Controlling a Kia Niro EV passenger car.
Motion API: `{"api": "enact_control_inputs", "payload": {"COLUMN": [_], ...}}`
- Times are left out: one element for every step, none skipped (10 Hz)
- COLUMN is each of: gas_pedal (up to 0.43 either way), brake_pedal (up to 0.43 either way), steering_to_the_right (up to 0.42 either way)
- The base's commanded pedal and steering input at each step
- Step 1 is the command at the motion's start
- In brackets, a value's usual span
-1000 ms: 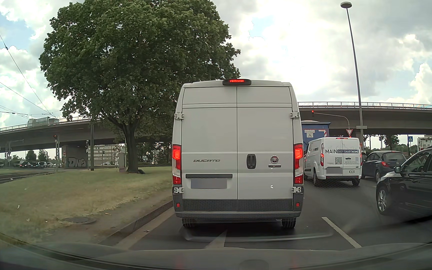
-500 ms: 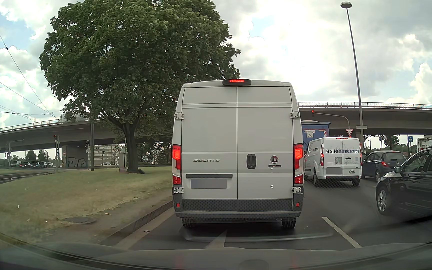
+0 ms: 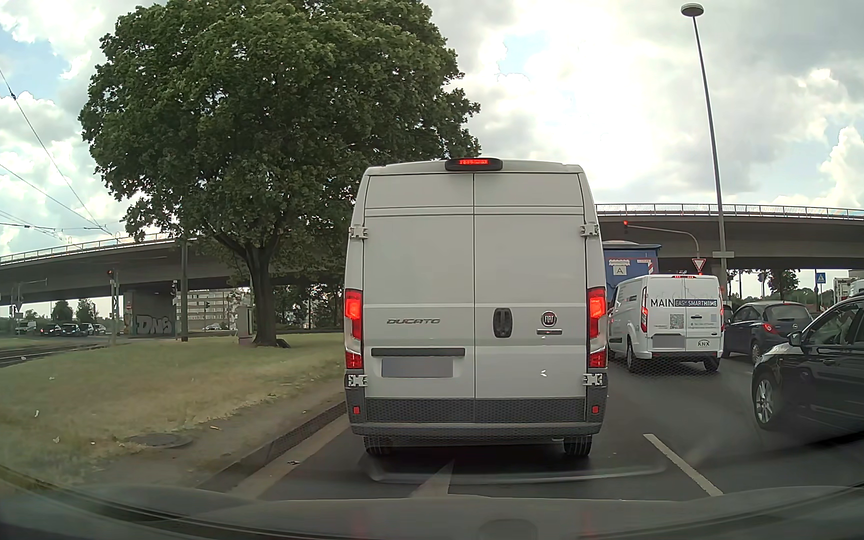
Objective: Follow the waypoints while adhering to traffic rules and regulations
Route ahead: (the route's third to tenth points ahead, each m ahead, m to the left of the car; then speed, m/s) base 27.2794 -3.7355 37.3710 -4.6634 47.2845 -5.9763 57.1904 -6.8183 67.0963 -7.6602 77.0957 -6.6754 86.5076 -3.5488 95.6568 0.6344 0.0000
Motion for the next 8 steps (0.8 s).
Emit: {"api": "enact_control_inputs", "payload": {"gas_pedal": [0.000,0.000,0.000,0.000,0.000,0.000,0.000,0.000], "brake_pedal": [0.317,0.317,0.317,0.317,0.323,0.317,0.317,0.317], "steering_to_the_right": [0.002,0.003,0.002,0.002,0.002,0.003,0.003,0.002]}}
